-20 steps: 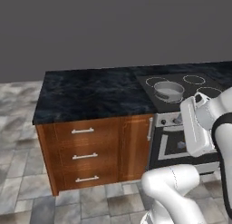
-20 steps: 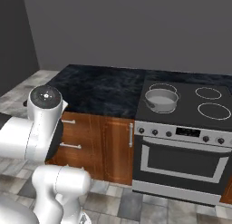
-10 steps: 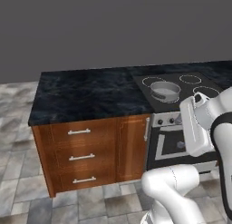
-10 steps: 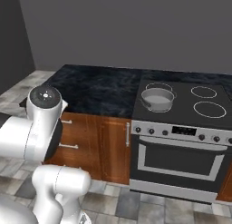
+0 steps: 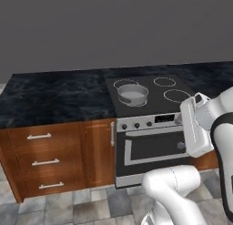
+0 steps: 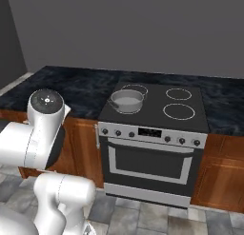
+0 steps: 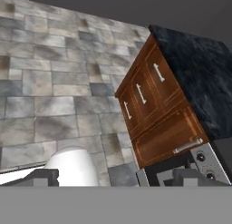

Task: Move the pot and pan from the stove into the sink.

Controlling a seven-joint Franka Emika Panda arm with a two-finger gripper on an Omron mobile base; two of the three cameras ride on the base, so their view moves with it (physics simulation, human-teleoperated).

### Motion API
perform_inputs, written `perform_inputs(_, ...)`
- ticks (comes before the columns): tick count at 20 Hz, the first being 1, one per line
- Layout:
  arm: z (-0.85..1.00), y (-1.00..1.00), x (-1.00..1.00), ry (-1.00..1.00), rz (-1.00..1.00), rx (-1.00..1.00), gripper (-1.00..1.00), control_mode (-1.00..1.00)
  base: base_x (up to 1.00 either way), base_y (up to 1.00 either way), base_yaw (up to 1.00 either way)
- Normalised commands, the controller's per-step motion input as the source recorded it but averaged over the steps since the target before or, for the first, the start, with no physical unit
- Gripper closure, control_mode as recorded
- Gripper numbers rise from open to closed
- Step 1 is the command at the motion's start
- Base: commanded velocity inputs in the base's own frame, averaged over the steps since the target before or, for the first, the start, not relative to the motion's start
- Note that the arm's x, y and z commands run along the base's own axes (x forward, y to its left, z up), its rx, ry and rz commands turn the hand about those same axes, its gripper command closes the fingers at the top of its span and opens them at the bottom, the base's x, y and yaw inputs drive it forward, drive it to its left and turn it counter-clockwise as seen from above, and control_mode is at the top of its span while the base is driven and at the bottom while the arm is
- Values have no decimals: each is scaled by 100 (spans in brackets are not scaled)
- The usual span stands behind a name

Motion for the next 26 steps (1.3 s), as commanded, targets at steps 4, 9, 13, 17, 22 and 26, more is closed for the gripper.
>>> perform_inputs(4,0,0,0,0,0,0,-100,100,10,-89,2)
perform_inputs(9,0,0,0,0,0,0,-100,100,0,-49,4)
perform_inputs(13,0,0,0,0,0,0,-100,100,0,-1,0)
perform_inputs(17,0,0,0,0,0,0,-100,100,34,0,0)
perform_inputs(22,0,0,0,0,0,0,-100,100,79,13,-6)
perform_inputs(26,0,0,0,0,0,0,-100,100,88,14,-6)
